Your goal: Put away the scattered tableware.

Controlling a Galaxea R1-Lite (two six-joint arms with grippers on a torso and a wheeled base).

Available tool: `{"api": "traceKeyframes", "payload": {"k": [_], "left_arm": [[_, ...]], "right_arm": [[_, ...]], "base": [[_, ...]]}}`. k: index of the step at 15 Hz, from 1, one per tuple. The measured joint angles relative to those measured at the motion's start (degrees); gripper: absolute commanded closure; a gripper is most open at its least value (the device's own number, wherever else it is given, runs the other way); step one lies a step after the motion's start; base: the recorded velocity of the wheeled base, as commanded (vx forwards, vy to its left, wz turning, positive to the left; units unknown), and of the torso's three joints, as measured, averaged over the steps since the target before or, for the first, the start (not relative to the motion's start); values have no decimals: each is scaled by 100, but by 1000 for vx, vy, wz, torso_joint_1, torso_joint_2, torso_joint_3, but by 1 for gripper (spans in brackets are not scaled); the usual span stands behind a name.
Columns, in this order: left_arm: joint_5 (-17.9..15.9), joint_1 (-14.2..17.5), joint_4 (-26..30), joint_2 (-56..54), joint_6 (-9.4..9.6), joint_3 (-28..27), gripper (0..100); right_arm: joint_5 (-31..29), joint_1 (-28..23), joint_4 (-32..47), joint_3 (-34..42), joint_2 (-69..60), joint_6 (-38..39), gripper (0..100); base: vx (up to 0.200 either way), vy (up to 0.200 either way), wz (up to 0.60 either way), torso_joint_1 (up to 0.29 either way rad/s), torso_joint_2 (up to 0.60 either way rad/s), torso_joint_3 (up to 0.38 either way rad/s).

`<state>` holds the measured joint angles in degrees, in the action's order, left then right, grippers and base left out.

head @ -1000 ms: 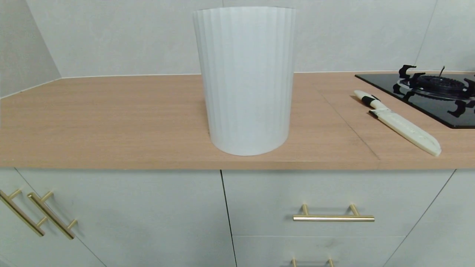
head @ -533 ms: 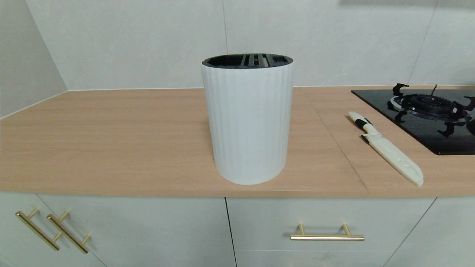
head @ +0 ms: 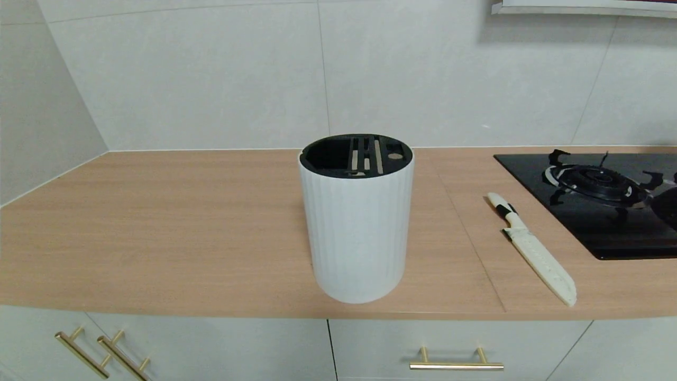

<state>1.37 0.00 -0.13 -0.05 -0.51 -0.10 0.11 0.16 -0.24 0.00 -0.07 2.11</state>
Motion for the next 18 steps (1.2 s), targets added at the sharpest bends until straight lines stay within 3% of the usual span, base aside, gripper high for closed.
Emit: {"api": "traceKeyframes", "payload": {"k": [18], "left_arm": [[2, 0, -2, 0, 2, 0, 0]], "right_arm": [[-1, 0, 0, 0, 0, 0, 0]], "base": [[0, 0, 0, 244, -536, -295]]}}
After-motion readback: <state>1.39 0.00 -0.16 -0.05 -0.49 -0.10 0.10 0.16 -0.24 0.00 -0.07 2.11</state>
